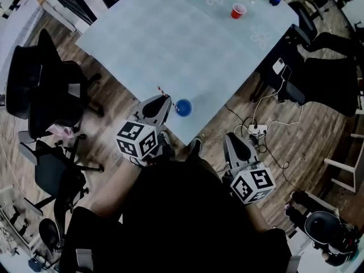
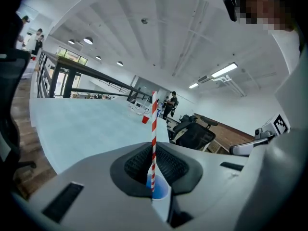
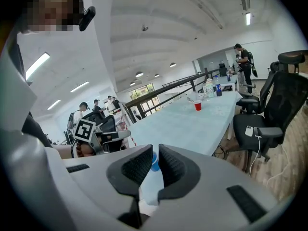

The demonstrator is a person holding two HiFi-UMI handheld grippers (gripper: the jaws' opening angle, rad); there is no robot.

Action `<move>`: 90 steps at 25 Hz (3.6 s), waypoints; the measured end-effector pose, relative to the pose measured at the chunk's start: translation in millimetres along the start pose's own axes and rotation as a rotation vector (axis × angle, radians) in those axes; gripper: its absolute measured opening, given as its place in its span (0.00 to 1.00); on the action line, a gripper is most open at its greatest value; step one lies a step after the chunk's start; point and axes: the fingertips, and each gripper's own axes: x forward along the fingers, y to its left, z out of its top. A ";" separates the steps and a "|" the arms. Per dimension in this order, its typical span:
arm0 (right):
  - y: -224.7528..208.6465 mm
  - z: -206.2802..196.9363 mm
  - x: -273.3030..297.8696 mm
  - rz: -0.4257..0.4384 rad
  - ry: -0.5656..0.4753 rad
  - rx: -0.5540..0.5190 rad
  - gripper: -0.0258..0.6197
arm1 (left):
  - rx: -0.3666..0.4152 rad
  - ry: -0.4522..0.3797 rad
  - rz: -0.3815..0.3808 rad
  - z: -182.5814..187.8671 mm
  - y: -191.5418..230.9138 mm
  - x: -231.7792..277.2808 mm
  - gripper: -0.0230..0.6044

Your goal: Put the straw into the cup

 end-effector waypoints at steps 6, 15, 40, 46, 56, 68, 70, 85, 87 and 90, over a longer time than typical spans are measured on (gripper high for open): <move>-7.2 0.7 -0.1 -0.025 0.004 -0.006 0.13 | -0.013 0.046 -0.012 -18.2 7.0 30.0 0.10; -21.8 -1.3 -11.1 -0.059 -0.003 0.014 0.13 | 0.034 0.113 -0.024 -42.0 -0.7 52.5 0.10; -22.7 4.6 -13.5 -0.038 -0.010 0.018 0.13 | 0.151 0.210 0.000 -57.4 -10.3 52.2 0.19; -20.1 5.3 -13.6 -0.037 -0.011 0.012 0.13 | 0.154 0.221 0.004 -60.5 -11.0 46.9 0.25; -15.9 4.9 -18.3 -0.037 -0.014 0.009 0.13 | 0.136 0.182 0.035 -49.1 -9.5 30.6 0.27; 0.1 17.3 -12.0 0.016 -0.028 -0.043 0.13 | 0.109 -0.065 0.032 40.3 -43.0 -25.9 0.27; 4.7 19.5 -11.1 0.030 -0.030 -0.055 0.13 | 0.116 -0.090 0.018 50.7 -51.6 -36.6 0.27; 35.9 38.8 1.7 0.118 -0.057 -0.149 0.13 | 0.057 -0.197 -0.040 69.0 -89.9 -87.6 0.13; 38.4 41.6 1.8 0.127 -0.064 -0.160 0.13 | 0.040 -0.202 -0.041 67.7 -91.9 -89.8 0.10; 40.6 47.0 1.9 0.134 -0.076 -0.168 0.13 | 0.058 -0.189 -0.026 67.3 -91.1 -91.5 0.09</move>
